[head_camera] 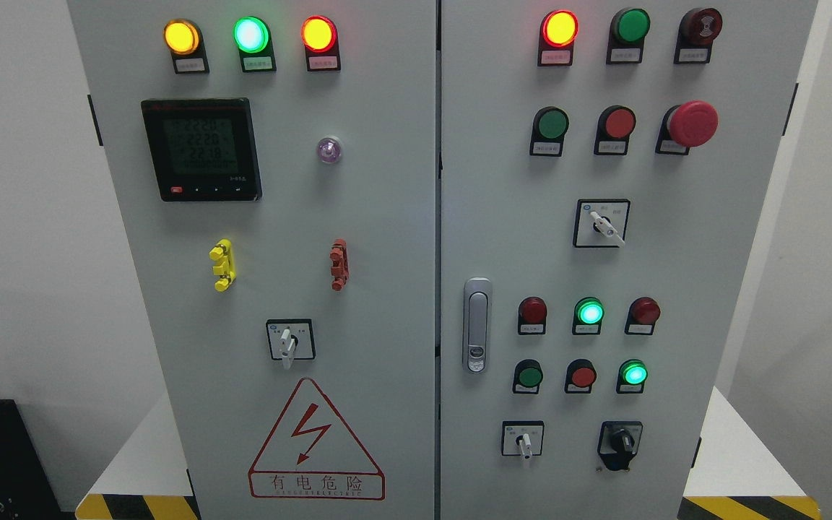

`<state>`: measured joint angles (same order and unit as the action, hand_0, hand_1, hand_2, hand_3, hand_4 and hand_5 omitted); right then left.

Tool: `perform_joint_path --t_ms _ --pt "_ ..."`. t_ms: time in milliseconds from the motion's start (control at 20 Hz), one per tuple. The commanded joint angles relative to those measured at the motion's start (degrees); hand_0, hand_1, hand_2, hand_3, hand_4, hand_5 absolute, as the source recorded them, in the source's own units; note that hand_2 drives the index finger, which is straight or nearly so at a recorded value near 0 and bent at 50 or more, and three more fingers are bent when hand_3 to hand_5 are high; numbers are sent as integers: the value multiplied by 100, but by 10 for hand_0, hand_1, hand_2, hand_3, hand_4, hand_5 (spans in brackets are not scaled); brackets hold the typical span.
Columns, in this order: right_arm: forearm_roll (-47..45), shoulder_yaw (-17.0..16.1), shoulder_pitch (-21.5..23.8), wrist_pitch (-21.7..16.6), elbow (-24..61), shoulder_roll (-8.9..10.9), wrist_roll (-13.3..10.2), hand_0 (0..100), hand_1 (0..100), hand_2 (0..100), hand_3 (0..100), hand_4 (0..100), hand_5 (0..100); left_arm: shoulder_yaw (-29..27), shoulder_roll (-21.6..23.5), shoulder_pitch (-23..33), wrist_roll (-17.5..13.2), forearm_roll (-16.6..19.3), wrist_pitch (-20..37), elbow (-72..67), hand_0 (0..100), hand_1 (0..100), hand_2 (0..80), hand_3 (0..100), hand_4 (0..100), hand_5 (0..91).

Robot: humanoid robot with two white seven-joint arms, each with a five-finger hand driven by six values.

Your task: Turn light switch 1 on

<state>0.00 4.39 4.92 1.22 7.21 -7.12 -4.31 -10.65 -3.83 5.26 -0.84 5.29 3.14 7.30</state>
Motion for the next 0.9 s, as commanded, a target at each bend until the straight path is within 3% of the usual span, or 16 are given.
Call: perform_joint_path --t_ms 0,551,751,852 --pt "-141 0 0 -7 0 0 1 0 0 0 0 0 0 -7 -4 1 -3 16 -23 8 413 448 0 0 0 0" --pt "-141 0 0 2 0 0 1 0 0 0 0 0 0 230 23 80 5 33 -15 595 444 429 0 0 0 0" --pt "-141 0 0 2 0 0 1 0 0 0 0 0 0 361 23 492 14 42 -23 1500 232 328 0 0 0 0" --pt "-141 0 0 2 0 0 1 0 0 0 0 0 0 511 40 668 5 33 -32 1861 207 321 0 0 0 0"
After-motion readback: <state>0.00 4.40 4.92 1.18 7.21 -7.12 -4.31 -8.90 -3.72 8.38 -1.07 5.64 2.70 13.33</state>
